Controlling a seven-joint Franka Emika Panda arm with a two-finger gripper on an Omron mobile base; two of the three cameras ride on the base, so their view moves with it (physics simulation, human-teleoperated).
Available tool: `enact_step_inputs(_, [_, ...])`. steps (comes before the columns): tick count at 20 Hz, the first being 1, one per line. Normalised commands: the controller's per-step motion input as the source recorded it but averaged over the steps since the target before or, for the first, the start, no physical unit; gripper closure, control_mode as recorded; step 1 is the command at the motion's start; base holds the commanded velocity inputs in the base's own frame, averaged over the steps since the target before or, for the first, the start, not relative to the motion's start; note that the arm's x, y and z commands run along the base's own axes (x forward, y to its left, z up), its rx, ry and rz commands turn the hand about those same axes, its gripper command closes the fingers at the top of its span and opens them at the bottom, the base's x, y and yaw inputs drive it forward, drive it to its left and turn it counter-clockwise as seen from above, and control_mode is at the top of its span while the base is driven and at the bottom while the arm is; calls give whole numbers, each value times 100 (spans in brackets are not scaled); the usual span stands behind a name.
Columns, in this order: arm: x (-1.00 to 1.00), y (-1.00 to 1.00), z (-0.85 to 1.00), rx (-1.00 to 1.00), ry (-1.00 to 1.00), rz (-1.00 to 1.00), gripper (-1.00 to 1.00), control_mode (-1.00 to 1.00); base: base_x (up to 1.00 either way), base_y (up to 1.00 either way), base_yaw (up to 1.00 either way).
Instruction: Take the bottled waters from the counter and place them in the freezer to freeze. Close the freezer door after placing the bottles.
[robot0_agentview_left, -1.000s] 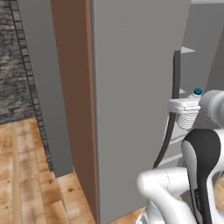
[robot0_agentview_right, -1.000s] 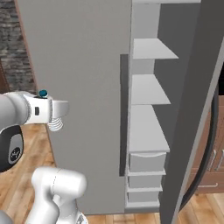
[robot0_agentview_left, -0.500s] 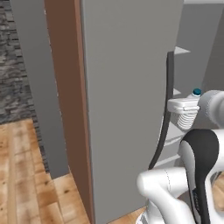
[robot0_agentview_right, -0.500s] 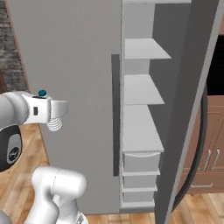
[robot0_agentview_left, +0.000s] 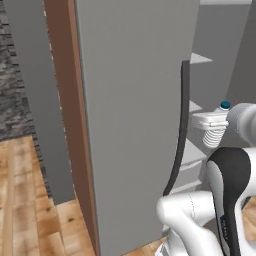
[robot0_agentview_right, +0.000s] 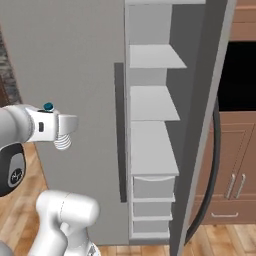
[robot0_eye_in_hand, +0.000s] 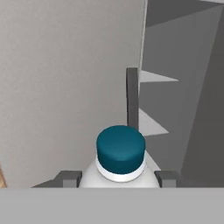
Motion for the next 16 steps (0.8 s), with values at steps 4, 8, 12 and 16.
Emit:
enact_step_inputs(4, [0, 0, 0, 0, 0, 0, 100, 100, 8, -60, 7])
enact_step_inputs(8, [0, 0, 0, 0, 0, 0, 100, 100, 7, -68, 0])
enact_step_inputs(12, [0, 0, 0, 0, 0, 0, 100, 100, 3, -37, 1])
enact_step_inputs(16, [0, 0, 0, 0, 0, 0, 100, 100, 0, -2, 1])
